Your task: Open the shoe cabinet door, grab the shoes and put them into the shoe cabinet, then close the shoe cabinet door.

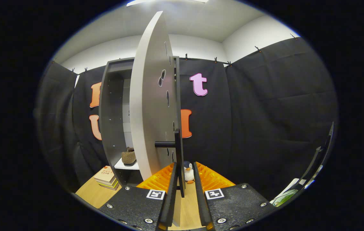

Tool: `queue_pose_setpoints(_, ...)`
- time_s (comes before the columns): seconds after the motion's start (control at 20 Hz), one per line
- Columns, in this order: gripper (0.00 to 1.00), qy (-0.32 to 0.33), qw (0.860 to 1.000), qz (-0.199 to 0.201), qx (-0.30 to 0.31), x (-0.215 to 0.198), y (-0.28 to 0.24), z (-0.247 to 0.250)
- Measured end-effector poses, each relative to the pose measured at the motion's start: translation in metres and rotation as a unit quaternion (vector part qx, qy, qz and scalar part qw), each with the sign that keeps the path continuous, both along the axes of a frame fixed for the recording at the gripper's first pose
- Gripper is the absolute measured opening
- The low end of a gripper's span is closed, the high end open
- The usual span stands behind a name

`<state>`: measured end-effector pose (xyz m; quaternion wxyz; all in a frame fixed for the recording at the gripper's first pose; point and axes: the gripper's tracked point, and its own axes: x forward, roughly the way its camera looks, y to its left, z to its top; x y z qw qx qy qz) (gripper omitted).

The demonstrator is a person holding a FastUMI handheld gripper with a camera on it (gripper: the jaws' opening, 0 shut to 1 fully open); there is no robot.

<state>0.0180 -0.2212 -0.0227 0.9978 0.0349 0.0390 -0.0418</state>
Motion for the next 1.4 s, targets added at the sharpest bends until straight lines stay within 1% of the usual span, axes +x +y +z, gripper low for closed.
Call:
queue_pose_setpoints(0.05, 0.31, 0.001, 1.0, -0.001, -0.005, 0.0, -0.005, 0.0)
queue_pose_setpoints(0.2, 0.26, 0.003, 1.0, 0.007, -0.013, 0.0, -0.019, 0.0)
queue_pose_setpoints(0.35, 0.26, 0.011, 1.0, 0.016, -0.008, -0.005, -0.03, -0.004)
queue_pose_setpoints(0.5, 0.27, 0.009, 1.0, -0.004, -0.012, -0.006, -0.043, -0.002)
queue_pose_setpoints(0.7, 0.27, 0.007, 0.999, -0.029, -0.016, -0.024, -0.058, -0.002)
queue_pose_setpoints(0.95, 0.27, 0.008, 1.0, -0.025, -0.003, -0.035, -0.057, -0.003)
queue_pose_setpoints(1.2, 0.27, 0.006, 1.0, -0.008, -0.006, -0.053, -0.019, -0.004)
queue_pose_setpoints(1.4, 0.27, 0.002, 1.0, 0.025, 0.005, -0.06, 0.028, -0.01)
